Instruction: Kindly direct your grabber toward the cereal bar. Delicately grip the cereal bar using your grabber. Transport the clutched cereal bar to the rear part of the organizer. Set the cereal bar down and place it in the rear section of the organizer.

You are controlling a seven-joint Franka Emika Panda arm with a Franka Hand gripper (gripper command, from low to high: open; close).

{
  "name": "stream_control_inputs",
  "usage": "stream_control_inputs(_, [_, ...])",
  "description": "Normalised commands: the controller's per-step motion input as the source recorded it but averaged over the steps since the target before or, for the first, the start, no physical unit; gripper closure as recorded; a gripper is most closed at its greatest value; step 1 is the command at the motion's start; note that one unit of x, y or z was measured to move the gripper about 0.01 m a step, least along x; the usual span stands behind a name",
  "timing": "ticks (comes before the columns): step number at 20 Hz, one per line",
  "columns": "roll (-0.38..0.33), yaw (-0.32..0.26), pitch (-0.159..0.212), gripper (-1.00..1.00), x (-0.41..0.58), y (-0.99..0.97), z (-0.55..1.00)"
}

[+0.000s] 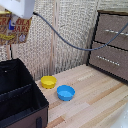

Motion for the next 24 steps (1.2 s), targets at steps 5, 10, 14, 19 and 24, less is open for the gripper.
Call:
stream_control_inputs(5, [-0.026,-0.07,0.063,1.0,0.598,0.49,-0.29])
stream_control_inputs(10, [-0.06,-0.063,0.136,1.0,0.674,0.29,-0.44])
stream_control_inputs(14, [-0.096,-0.071,0.134,1.0,0.489,0.39,-0.39])
stream_control_inputs(19, [-0.105,-0.02,0.107,-1.0,0.247,0.45,-0.18])
stream_control_inputs(24, [-0.045,0.0,0.074,-1.0,0.202,0.2,0.08])
